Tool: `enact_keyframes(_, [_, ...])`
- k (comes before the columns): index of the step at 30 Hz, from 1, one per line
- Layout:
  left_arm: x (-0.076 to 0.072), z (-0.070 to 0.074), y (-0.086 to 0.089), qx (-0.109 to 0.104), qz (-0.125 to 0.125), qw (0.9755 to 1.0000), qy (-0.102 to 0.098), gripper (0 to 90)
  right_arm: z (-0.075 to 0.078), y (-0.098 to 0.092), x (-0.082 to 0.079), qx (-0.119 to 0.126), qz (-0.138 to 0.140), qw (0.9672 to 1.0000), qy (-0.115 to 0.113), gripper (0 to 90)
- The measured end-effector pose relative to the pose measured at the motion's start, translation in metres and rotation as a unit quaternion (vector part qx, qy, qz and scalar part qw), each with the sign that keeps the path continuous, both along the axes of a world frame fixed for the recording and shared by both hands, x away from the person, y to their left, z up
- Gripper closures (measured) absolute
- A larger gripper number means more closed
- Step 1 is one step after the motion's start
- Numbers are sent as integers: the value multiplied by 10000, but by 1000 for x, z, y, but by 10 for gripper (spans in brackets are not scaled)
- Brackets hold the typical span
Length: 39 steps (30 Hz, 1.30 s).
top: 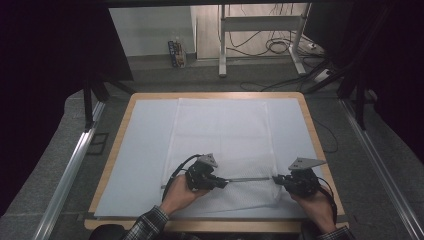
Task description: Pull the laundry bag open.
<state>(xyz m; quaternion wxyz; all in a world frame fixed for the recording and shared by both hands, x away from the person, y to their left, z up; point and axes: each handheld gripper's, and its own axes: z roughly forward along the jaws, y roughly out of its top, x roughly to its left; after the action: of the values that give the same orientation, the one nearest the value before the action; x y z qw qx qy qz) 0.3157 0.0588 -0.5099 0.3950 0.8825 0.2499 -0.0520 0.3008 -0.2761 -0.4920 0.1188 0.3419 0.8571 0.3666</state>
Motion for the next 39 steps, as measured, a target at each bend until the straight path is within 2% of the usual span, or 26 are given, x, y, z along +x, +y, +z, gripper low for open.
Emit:
enact_keyframes(10, [-5,0,8,64,70,9999,-34,876,1,-1,0,-10,-11,10000,-11,863])
enact_keyframes(18, [-9,0,19,17,155,9999,5,876,1,-1,0,-9,-5,10000,13,864])
enact_keyframes(19, [-10,1,19,114,185,9997,-61,876,1,-1,-1,-6,4,10000,14,864])
enact_keyframes(21, [-10,1,21,143,195,9997,-79,876,1,0,-1,-63,-29,10000,-17,864])
enact_keyframes(39, [-19,-1,57,111,560,9984,2,876,1,-2,-1,-52,-82,9999,-28,863])
